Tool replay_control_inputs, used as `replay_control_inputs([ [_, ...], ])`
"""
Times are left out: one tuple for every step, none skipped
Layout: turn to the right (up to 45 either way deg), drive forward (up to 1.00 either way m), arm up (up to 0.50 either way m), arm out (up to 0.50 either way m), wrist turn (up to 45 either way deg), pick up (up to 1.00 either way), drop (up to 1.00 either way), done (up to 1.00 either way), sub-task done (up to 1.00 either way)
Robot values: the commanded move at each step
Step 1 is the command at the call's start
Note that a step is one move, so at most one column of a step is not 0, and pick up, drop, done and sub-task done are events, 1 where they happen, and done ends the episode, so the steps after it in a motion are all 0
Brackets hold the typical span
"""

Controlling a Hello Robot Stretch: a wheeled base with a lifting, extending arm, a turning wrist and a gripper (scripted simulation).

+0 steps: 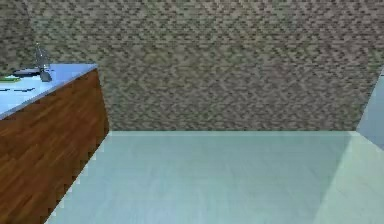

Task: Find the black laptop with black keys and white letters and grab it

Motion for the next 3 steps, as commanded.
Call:
replay_control_inputs([
  [45.0, 0.00, 0.00, 0.00, 0.0, 0.00, 0.00, 0.00, 0.00],
  [6.0, 0.00, 0.00, 0.00, 0.0, 0.00, 0.00, 0.00, 0.00],
  [0.0, 1.00, 0.00, 0.00, 0.0, 0.00, 0.00, 0.00, 0.00],
])
